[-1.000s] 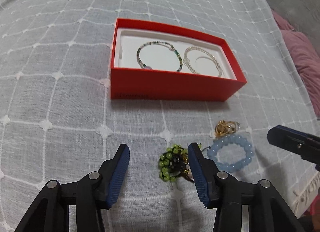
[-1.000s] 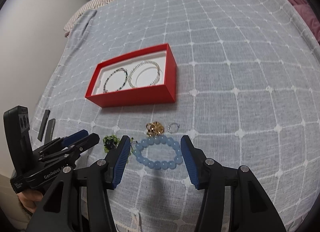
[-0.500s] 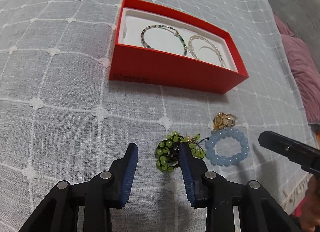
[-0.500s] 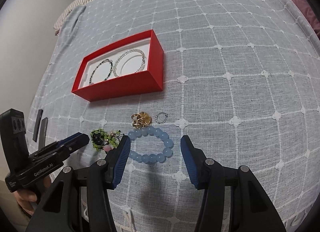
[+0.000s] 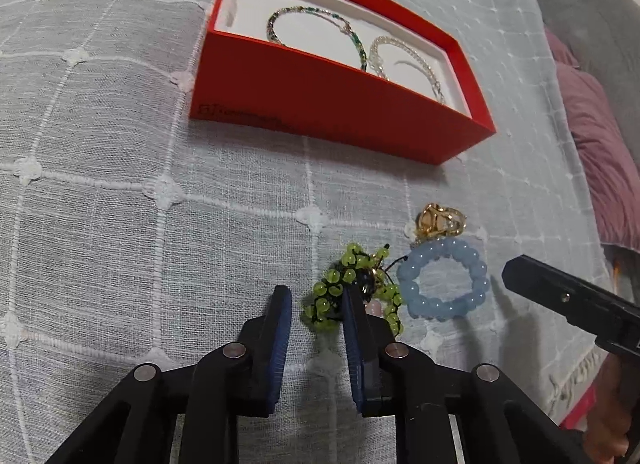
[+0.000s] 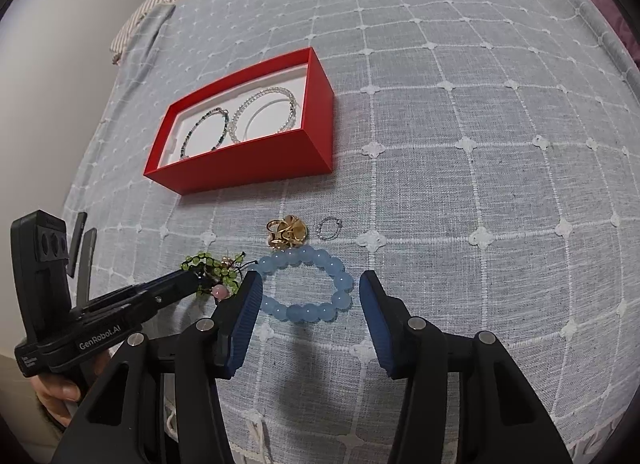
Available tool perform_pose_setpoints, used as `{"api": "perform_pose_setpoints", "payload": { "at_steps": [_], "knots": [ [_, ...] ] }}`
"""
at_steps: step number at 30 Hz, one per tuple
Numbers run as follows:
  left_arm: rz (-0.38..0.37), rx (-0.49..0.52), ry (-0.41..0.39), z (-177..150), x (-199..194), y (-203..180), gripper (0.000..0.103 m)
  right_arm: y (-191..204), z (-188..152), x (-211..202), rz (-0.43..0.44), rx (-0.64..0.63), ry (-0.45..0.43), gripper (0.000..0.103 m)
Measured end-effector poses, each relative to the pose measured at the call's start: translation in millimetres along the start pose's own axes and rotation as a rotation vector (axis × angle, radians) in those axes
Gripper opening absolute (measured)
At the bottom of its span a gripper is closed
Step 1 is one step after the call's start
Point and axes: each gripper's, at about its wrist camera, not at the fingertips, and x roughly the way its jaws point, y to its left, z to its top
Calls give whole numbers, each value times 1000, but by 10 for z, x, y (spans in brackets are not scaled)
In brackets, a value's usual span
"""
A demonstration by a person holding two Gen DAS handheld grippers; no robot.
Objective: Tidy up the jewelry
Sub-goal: 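Grasp the green bead bracelet with the left tool while the right tool approaches the blue bracelet, then grasp the pale blue bead bracelet with the right tool while the left tool holds the green one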
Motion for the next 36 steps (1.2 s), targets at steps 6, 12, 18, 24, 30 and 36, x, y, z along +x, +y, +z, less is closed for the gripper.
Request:
{"api": "perform_pose_setpoints", "payload": {
  "at_steps": [6,12,18,24,30,36],
  "knots": [
    [19,1,-7,-2,15,6,1,-10,-6,41,-2,6,8,53],
    [-33,18,-62,33,-179,-15,1,-68,10,13,7,33,-5,50],
    [-43,68,-101,37,-285,-114,1,-63,-6,83,0,28,26,46],
    [-98,99,-144,35,-417,-204,1,-104,-13,156,-15,40,45,43],
    [-166,116,-206,47,-610,-243,1,-105,-22,261,-16,33,59,33],
    [-184,115,-222,64,-656,-244,1,-43,-30,321,-70,-15,46,12]
  ]
}}
